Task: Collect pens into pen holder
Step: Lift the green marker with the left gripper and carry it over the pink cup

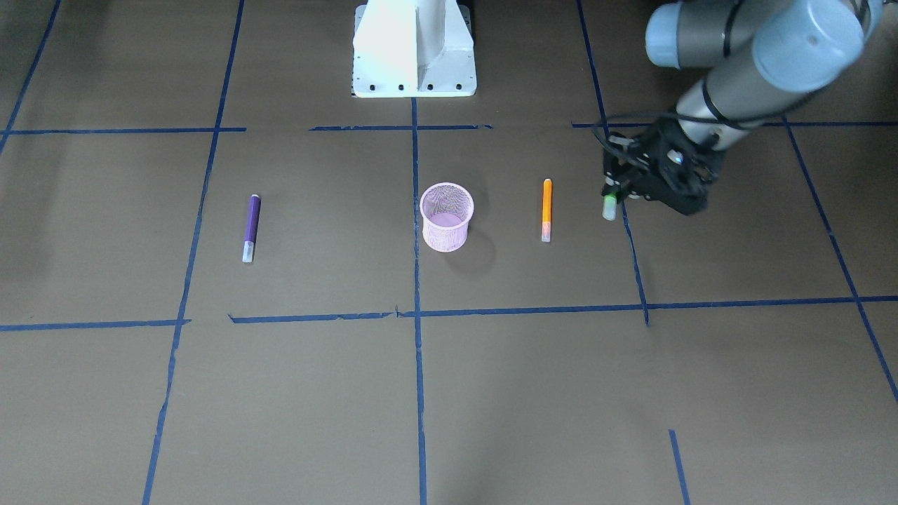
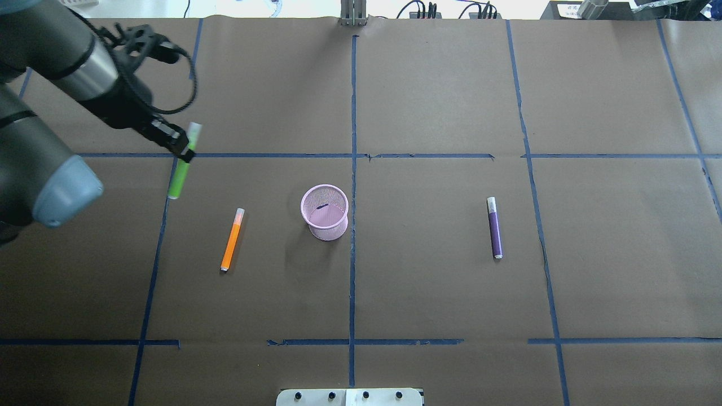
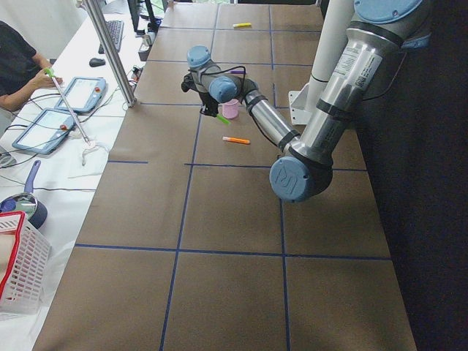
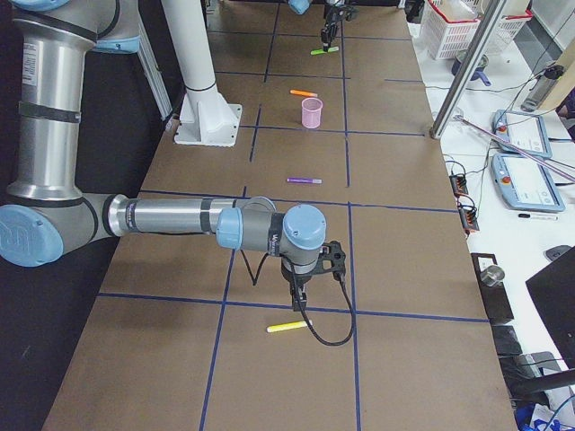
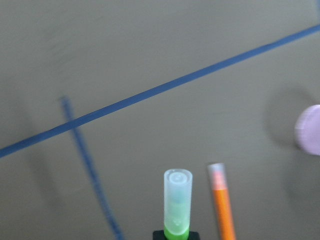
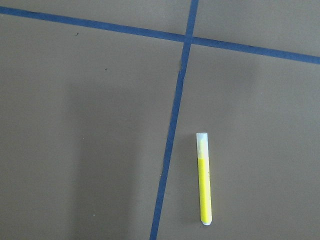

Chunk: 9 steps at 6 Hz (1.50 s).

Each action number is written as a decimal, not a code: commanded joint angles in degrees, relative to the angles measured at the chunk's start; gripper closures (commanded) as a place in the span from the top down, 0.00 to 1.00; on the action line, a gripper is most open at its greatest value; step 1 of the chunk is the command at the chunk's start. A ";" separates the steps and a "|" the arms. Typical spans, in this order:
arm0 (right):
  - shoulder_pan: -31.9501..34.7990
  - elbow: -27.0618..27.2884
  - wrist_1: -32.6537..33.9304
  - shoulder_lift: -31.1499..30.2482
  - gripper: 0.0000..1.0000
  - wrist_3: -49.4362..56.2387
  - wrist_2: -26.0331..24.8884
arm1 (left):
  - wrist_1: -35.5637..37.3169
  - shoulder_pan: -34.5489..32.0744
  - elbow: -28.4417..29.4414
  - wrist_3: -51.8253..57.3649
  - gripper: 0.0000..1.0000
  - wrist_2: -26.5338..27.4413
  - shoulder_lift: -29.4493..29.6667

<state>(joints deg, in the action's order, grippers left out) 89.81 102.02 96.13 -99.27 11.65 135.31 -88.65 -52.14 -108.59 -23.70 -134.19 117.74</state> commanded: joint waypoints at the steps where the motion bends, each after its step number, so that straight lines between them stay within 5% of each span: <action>1: -0.77 0.02 0.02 0.04 1.00 -0.14 0.83 | -2.99 5.71 -3.19 -0.12 0.03 8.56 6.08; 4: -1.12 -0.07 0.02 0.12 1.00 -0.22 0.92 | -26.16 15.27 -0.23 -0.29 0.00 29.08 4.87; 7: -1.39 -0.33 0.02 0.21 1.00 -0.14 0.84 | -39.99 23.11 4.78 -2.84 0.06 45.54 2.85; 9: -1.39 -0.33 0.02 0.21 1.00 -0.22 0.84 | -42.30 25.05 7.08 -2.84 0.09 46.82 1.71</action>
<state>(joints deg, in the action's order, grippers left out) 88.43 101.70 96.15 -99.06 11.48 136.15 -129.62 -28.42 -102.38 -26.54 -88.13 120.24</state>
